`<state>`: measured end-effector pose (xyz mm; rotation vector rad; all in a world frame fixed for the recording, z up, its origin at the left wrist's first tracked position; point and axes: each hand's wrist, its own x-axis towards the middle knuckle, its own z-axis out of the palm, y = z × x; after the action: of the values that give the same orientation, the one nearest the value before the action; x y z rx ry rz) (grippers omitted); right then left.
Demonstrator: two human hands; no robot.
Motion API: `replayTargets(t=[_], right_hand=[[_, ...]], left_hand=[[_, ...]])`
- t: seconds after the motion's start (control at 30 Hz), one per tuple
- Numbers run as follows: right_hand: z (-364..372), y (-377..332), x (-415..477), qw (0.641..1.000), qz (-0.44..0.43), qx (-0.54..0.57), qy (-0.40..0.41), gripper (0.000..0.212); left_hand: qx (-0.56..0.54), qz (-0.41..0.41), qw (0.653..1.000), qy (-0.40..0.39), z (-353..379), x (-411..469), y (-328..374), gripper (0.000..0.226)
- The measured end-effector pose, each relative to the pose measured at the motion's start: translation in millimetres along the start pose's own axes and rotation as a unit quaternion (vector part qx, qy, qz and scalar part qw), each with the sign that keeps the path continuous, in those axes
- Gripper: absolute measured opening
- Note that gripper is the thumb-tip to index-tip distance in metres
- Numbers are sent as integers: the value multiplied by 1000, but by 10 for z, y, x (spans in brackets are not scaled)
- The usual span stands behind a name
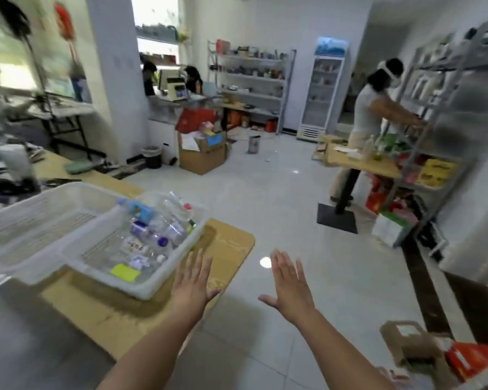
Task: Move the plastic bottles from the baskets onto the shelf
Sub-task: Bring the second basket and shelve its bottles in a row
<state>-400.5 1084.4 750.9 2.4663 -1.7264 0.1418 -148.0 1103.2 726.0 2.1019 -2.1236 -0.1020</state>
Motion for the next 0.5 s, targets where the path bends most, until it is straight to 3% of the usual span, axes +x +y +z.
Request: replayTargets(t=[0.2, 0.5], right_hand=[[142, -506, 646, 991, -123, 49, -18, 120], [246, -192, 1390, 976, -218, 24, 8, 117]], left_hand=[[10, -141, 990, -5, -85, -174, -510, 86], [11, -218, 976, 10, 38, 171, -458, 85]])
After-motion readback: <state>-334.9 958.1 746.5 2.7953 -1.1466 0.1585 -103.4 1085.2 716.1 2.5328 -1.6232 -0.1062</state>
